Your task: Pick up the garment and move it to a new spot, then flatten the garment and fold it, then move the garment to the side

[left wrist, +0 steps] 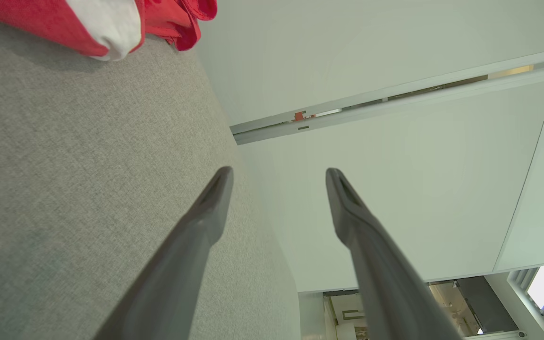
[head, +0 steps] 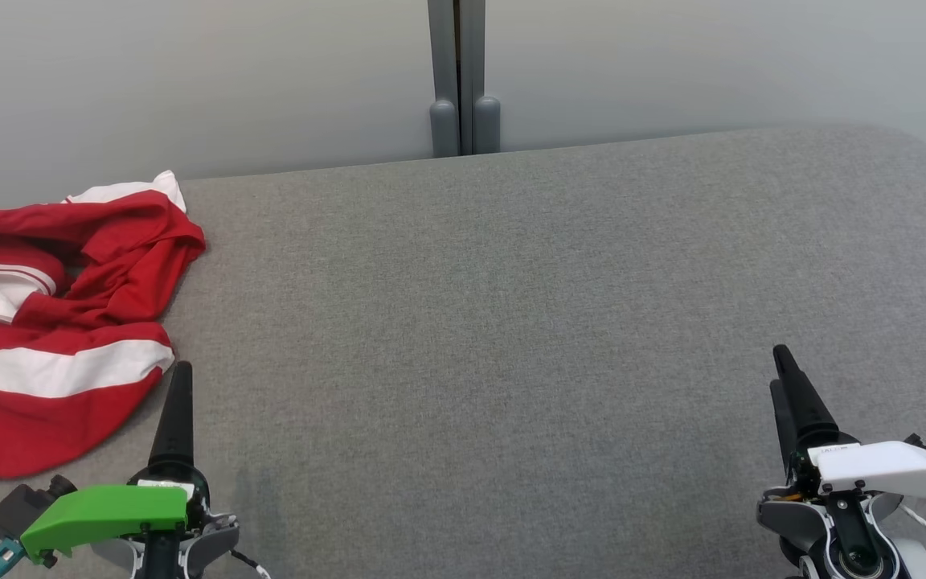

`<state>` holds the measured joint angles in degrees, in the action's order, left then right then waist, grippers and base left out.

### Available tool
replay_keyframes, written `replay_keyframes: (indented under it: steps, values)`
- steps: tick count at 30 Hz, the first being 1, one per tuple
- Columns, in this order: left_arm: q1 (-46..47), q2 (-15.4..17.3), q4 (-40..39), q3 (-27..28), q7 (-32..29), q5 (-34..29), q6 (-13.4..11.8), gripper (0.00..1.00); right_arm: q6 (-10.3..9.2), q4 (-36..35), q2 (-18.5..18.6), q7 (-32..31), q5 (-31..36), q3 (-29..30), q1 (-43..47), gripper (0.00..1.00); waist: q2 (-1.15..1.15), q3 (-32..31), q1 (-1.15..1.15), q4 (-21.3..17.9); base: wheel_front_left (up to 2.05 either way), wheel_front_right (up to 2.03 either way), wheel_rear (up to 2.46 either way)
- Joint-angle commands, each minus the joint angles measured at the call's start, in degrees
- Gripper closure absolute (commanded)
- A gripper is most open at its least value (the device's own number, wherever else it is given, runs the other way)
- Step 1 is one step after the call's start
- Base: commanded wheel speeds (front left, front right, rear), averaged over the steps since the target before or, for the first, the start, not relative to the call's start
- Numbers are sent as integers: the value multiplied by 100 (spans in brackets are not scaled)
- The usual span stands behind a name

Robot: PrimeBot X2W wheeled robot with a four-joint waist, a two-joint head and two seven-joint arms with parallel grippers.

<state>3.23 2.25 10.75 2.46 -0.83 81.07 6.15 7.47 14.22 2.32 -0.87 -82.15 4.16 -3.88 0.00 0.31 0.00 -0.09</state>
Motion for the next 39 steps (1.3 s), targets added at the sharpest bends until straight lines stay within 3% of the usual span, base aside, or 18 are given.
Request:
replay_keyframes:
  steps: [1, 21, 39]
  values:
    - [47, 32, -190, -48, 68, -266, -48, 0, 1, -167, 28, 68, 246, -38, -58, 0, 0, 3, 0, -1, 0, 0, 0]
    - [-125, 46, -651, -428, 491, -2400, -359, 0, 1, -667, 40, 493, 2770, -411, 43, 0, 0, 10, 0, -4, 0, 0, 0]
    - [-439, 57, -588, -588, 808, -4124, -541, 0, 2, -656, 48, 810, 4328, -575, 121, 0, 0, -23, 0, -18, 0, 0, 0]
